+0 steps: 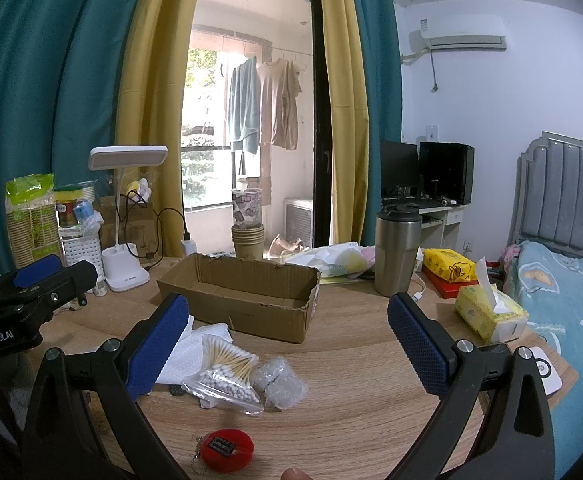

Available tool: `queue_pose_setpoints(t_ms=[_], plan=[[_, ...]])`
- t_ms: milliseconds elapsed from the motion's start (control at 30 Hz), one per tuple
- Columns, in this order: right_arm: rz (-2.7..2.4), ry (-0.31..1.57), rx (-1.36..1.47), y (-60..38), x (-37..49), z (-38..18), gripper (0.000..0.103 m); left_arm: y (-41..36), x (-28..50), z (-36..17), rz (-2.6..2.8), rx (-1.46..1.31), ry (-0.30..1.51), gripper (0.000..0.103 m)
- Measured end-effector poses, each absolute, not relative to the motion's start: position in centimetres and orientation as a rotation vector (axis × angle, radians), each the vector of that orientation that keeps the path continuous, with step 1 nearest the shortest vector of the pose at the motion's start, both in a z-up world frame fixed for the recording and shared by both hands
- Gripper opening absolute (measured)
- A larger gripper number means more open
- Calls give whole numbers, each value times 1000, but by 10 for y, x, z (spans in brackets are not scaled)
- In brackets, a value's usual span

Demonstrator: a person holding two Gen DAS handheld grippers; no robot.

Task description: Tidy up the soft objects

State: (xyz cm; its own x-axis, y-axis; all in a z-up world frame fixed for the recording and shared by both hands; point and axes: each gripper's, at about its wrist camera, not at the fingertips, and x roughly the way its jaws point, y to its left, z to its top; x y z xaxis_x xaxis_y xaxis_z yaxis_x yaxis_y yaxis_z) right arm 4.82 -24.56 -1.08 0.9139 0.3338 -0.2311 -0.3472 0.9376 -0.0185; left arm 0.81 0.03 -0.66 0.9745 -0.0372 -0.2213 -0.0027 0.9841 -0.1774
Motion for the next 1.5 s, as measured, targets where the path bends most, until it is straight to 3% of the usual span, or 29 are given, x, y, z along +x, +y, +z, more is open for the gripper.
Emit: queue_pose_setpoints(t_ms=[733, 1500], plan=[[324, 256, -52, -252, 51, -26, 101, 8, 22, -17, 52, -140, 286, 102], [322, 551, -24, -255, 129, -94, 102, 26, 75, -88, 36, -174, 581, 102]])
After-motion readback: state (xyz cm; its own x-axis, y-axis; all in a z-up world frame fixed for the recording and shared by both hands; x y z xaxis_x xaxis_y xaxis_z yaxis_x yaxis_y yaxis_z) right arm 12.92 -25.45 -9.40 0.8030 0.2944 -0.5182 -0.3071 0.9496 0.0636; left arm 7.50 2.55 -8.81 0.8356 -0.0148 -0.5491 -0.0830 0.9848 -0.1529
